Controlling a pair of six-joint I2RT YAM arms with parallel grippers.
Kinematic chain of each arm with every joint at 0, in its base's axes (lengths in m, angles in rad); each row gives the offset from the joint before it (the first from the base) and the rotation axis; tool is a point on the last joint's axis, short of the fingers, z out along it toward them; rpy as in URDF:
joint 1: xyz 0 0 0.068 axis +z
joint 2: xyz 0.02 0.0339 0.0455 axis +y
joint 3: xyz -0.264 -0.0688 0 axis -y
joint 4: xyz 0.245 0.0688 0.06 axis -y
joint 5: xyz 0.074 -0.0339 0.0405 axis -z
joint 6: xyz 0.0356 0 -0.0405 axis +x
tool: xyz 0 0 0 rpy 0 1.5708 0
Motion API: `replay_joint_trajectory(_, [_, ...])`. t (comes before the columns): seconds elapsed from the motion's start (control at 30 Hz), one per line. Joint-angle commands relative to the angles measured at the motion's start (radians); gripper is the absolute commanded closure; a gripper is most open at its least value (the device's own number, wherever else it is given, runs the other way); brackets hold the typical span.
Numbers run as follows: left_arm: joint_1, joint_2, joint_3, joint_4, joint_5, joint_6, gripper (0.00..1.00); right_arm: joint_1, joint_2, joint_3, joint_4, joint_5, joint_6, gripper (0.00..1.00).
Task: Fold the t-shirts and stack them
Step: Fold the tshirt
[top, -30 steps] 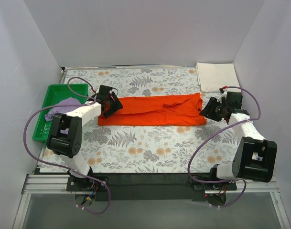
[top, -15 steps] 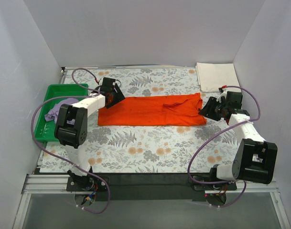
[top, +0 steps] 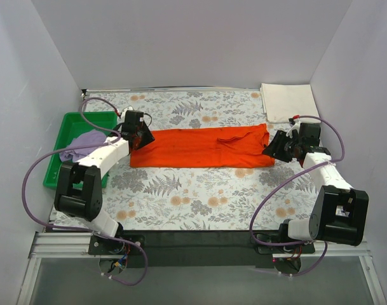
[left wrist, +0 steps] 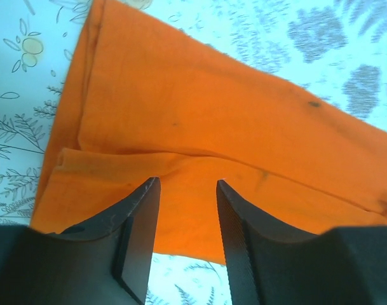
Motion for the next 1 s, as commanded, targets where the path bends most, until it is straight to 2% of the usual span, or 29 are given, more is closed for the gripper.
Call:
replay_joint_trajectory(0.0, [0.034, 0.058, -0.004, -0.011, -0.026, 0.021, 0.61, 0.004, -0.022, -0.004, 0.020, -0.017, 0.002, 0.55])
replay_joint_trajectory(0.33, [0.089, 0.259, 0.131, 0.015, -0.041, 0.061, 0.66, 0.004, -0.033, -0.021, 0.016, -0.009, -0.001, 0.55])
replay_joint_trajectory(0.5, [0.101, 0.291, 0.210, 0.016, -0.049, 0.084, 0.65, 0.004, -0.028, -0.021, 0.016, 0.014, 0.004, 0.55])
replay_joint_trajectory(0.63, [0.101, 0.215, 0.188, 0.001, -0.046, 0.074, 0.50, 0.001, -0.021, -0.023, 0.016, 0.060, 0.013, 0.55])
replay_joint_trajectory(0.67, [0.101, 0.158, 0.172, -0.010, -0.055, 0.067, 0.44, 0.000, -0.019, -0.021, 0.016, 0.070, 0.015, 0.55])
replay_joint_trajectory(0.77, [0.101, 0.075, 0.083, -0.043, -0.058, 0.029, 0.35, -0.019, -0.010, -0.027, 0.016, 0.083, 0.035, 0.54])
replay_joint_trajectory(0.97, [0.107, -0.097, -0.147, -0.065, -0.060, -0.029, 0.32, -0.069, 0.016, -0.073, 0.059, 0.035, 0.096, 0.52])
